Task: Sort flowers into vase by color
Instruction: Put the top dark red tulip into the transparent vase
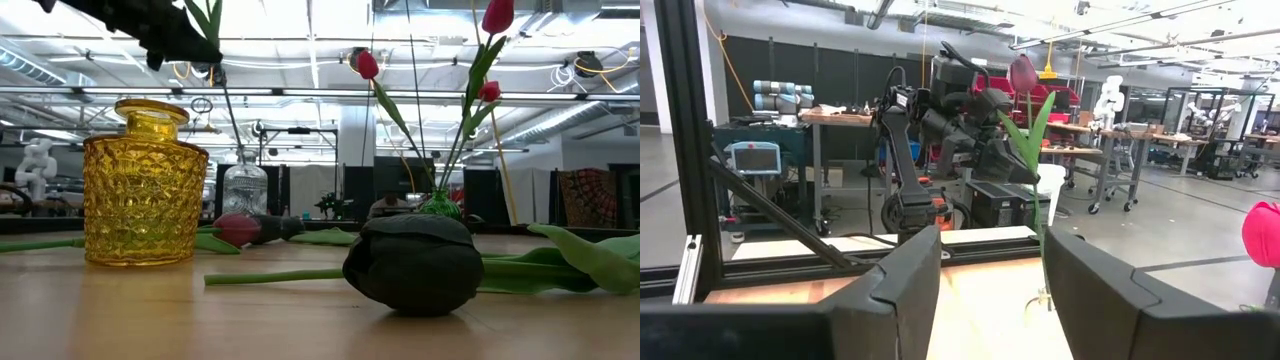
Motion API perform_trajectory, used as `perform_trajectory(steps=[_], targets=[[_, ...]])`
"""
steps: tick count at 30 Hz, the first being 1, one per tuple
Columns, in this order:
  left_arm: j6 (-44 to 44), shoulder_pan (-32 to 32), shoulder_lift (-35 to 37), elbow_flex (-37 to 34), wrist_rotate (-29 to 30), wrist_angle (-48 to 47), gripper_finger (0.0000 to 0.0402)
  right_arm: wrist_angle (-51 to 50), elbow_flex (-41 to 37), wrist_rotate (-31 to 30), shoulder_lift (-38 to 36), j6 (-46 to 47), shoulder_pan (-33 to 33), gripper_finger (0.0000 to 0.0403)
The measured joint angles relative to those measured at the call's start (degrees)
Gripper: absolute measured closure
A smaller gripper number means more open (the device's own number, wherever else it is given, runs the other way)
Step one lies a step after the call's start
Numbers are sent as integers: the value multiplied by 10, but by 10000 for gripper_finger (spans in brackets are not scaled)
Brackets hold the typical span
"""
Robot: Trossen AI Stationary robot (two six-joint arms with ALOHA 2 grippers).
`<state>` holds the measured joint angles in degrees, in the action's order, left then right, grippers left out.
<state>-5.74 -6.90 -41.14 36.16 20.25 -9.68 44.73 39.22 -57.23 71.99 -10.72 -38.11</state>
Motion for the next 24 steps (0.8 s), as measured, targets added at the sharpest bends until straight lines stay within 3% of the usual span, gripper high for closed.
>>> perform_trajectory(steps=[12, 24], targets=[[-30, 0, -54, 0, 28, 4, 381, 0, 0, 0, 0, 0, 0, 232], [-36, 0, -83, 0, 43, 1, 323, 0, 0, 0, 0, 0, 0, 232]])
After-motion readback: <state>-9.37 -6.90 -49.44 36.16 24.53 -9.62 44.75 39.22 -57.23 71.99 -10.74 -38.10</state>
